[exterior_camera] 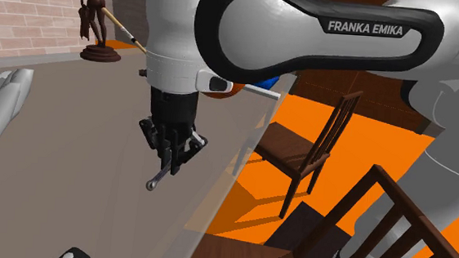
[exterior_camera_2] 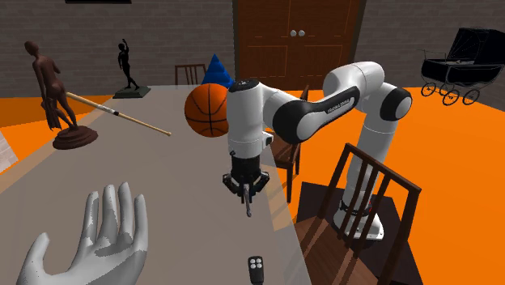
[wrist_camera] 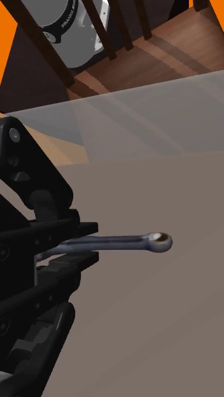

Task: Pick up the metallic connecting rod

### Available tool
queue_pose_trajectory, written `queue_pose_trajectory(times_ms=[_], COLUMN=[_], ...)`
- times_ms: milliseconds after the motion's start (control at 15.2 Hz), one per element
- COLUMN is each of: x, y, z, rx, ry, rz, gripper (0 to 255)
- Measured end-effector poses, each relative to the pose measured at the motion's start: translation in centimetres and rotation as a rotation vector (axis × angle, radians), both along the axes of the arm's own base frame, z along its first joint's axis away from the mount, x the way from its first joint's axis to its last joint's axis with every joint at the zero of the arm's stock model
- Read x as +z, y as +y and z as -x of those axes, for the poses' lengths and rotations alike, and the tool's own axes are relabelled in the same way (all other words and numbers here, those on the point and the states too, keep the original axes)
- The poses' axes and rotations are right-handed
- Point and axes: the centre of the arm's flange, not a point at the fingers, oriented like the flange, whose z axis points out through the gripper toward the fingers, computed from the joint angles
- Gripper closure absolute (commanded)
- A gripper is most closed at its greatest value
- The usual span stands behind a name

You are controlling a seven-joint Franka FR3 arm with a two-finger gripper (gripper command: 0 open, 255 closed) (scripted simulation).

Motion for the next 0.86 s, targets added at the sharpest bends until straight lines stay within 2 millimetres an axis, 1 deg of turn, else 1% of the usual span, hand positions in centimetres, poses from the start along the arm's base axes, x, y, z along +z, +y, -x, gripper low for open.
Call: queue_pose_trajectory(times_ms=[264,462,858], x=[2.0,3.6,6.5], y=[0.0,0.0,0.0], z=[-0.1,0.2,0.0], rx=[-0.001,0.0,0.0], ry=[0.001,0.001,0.002], rz=[0.0,0.0,0.0], gripper=[255,255,255])
